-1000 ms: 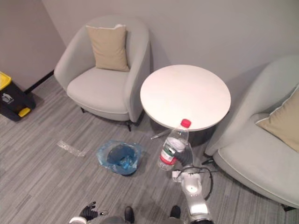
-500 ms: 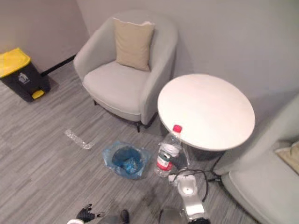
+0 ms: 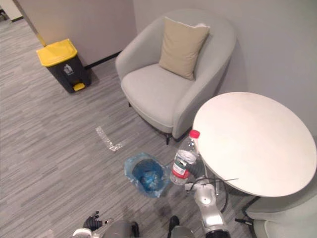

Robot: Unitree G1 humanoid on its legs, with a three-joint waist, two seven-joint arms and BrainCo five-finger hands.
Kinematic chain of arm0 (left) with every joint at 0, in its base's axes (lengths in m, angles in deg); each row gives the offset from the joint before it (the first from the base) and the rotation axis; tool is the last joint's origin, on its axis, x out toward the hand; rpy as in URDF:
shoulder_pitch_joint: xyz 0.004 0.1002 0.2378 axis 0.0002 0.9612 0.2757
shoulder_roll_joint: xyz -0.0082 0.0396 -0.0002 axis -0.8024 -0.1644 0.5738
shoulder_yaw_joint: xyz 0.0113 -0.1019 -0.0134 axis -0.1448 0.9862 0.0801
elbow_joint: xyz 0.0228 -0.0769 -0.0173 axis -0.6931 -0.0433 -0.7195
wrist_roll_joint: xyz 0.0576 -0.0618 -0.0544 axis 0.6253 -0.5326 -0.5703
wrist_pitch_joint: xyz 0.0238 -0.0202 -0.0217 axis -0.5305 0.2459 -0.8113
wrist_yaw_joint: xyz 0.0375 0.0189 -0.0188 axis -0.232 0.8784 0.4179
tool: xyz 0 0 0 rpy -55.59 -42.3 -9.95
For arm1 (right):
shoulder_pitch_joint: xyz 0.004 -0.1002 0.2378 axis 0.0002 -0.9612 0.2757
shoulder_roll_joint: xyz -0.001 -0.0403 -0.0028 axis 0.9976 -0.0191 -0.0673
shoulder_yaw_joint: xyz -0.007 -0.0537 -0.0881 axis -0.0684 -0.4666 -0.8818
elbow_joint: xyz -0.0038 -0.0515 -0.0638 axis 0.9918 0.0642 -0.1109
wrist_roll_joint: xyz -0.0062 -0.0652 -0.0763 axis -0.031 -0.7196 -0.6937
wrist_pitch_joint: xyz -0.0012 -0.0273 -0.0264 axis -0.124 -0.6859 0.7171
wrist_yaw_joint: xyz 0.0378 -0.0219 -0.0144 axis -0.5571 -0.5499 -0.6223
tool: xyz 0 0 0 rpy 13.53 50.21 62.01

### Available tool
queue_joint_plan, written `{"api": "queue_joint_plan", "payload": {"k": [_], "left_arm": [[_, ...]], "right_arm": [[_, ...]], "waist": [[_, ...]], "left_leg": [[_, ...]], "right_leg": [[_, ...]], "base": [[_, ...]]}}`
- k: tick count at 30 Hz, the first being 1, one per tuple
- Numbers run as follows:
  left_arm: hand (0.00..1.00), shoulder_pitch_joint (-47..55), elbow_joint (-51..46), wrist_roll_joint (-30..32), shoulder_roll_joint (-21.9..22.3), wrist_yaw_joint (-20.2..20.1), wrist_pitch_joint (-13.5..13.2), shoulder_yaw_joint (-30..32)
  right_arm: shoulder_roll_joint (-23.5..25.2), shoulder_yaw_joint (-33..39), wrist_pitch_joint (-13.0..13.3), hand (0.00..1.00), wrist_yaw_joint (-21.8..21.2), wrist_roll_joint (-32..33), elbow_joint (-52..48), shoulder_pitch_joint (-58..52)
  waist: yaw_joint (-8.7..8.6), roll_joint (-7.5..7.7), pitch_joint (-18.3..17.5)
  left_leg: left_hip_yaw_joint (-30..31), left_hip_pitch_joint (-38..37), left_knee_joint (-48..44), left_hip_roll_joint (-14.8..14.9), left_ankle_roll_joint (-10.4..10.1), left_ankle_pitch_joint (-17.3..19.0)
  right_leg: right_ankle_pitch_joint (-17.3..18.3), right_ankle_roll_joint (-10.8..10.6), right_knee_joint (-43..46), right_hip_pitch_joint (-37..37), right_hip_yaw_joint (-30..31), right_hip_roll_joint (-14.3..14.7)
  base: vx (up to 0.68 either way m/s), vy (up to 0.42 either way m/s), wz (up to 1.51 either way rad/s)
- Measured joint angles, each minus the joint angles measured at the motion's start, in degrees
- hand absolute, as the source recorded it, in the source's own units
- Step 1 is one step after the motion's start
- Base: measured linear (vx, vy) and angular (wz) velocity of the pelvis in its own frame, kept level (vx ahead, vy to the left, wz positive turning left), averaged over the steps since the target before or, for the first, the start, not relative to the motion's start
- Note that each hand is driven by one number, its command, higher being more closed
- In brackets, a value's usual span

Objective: Gather rubbish on tea table into small bin, then transfer packed bag to large trash can.

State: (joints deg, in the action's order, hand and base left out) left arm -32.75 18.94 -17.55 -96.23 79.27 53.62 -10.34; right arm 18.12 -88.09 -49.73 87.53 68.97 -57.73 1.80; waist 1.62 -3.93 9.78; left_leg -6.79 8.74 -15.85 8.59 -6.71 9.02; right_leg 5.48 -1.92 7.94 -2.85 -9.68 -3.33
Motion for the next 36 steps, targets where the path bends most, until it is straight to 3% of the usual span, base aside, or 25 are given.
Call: {"api": "queue_joint_plan", "payload": {"k": [1, 3, 10, 13, 19, 24, 30, 36], "left_arm": [[0.0, 0.0, -0.1, 0.1, -0.4, 0.0, -0.1, -0.6], [0.0, -0.3, 0.1, 0.4, -1.3, 0.0, 0.0, -2.3], [0.0, -2.6, 0.4, 1.5, -2.0, 0.3, 0.0, -4.6], [0.0, -7.3, 1.2, 0.4, -2.3, 1.3, -0.1, -6.0], [0.0, -13.4, 0.8, -2.5, -2.6, 2.9, -1.3, -5.9], [0.0, -17.6, -1.7, -3.5, -2.8, 4.1, -1.4, -3.6], [0.0, -22.2, -4.8, -4.9, -1.9, 5.2, -2.5, 0.8], [0.0, -25.9, -7.8, -7.1, 1.7, 5.3, -4.7, 0.7]], "right_arm": [[0.3, -0.7, 0.1, 1.0, 0.0, -0.1, 0.1, 0.2], [0.2, -2.5, 0.0, 1.0, -0.3, -1.1, 0.3, 0.2], [-1.6, -11.5, 0.3, 1.0, -1.2, -6.2, 5.1, 7.6], [-4.0, -13.3, -0.1, 1.0, -0.2, -8.3, 11.5, 16.3], [-6.7, -13.4, -2.7, 1.0, 3.0, -9.0, 18.7, 27.6], [-6.3, -12.9, -3.6, 1.0, 4.9, -8.7, 19.2, 35.8], [-6.4, -12.9, -4.1, 1.0, 7.8, -7.3, 23.9, 48.0], [-6.2, -12.4, -4.5, 1.0, 9.9, -4.0, 29.0, 55.0]], "waist": [[0.36, 1.11, 0.4], [0.37, 1.82, 0.7], [0.68, 1.4, 2.0], [0.8, 1.0, 6.3], [2.07, 1.71, 11.0], [2.17, 1.97, 12.4], [3.55, 2.14, 13.1], [4.69, 2.37, 13.8]], "left_leg": [[-0.5, -1.3, 2.6, -1.7, 0.8, -1.0], [-0.7, -1.3, 3.7, -3.1, 1.7, -1.6], [-3.2, 2.1, 3.7, -4.9, 2.6, -2.2], [-2.0, 9.0, -1.3, -4.4, 2.7, -2.2], [0.0, 22.5, -9.2, -3.1, 2.9, -2.0], [1.1, 33.8, -14.5, -2.0, 3.3, -1.3], [1.9, 46.3, -17.5, -1.1, 4.1, -2.4], [2.6, 52.1, -19.5, -1.3, 4.0, -3.1]], "right_leg": [[-0.6, -0.9, -0.7, -0.2, 1.0, -1.0], [-1.1, -1.8, -1.6, -0.2, 1.0, -2.3], [-1.3, -3.1, 1.3, -6.4, 3.8, -4.0], [-0.2, -2.3, 7.2, -13.4, 3.6, -4.0], [2.9, -1.0, 19.0, -27.3, 2.1, -4.6], [3.5, -0.5, 24.2, -37.6, 1.0, -4.7], [2.8, 0.4, 27.4, -49.0, -0.4, -4.9], [3.2, 0.7, 30.0, -54.1, -1.2, -5.8]], "base": [[0.02, 0.184, 0.02], [0.01, 0.156, 0.06], [-0.02, 0.071, -0.16], [-0.1, -0.017, 0.07], [-0.15, -0.053, 0.22], [-0.17, -0.031, 0.11], [-0.07, 0.001, 0.08], [0.03, 0.01, 0.12]]}}
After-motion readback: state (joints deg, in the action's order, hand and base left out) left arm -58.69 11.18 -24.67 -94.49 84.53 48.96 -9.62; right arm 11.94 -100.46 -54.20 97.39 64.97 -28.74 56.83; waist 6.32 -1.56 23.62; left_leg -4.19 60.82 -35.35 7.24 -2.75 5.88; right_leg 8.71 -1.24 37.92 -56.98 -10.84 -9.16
